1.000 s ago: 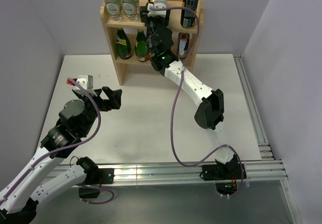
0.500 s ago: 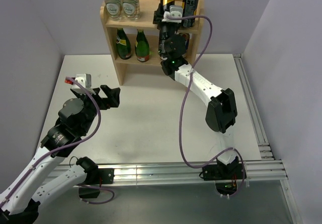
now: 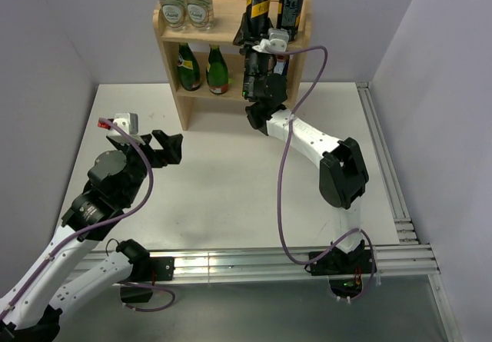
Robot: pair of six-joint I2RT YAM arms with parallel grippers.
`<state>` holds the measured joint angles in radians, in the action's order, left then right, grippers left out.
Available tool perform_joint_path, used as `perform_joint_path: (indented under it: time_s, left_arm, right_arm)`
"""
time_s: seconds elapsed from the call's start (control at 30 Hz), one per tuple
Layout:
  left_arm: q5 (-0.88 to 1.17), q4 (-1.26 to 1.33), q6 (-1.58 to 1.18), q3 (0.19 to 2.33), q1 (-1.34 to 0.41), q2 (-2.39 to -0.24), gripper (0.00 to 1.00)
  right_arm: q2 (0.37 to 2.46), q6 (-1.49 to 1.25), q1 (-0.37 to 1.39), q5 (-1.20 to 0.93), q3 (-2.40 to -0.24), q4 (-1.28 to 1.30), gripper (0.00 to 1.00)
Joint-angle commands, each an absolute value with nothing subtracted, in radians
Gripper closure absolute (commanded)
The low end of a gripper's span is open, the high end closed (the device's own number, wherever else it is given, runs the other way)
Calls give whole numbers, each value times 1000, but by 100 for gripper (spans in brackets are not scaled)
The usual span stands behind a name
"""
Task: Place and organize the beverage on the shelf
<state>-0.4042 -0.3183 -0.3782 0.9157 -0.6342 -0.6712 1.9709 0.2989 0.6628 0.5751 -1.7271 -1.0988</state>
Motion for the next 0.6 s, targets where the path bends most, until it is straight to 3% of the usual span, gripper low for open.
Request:
perform_joint_path:
  time_s: [0.0,0.27,0.57]
  left_arm:
    - [-383,-282,-357,910,-629,-658,1]
    - [-379,-284,-353,911,-627,-660,1]
    - [-361,-281,-356,908,-604,-660,1]
  right_arm:
    - [2023,290,690,684,-1644,-973,100]
    - [2049,275,695,692,-1600,-980,100]
    - [2079,339,713,670,-1693,-957,100]
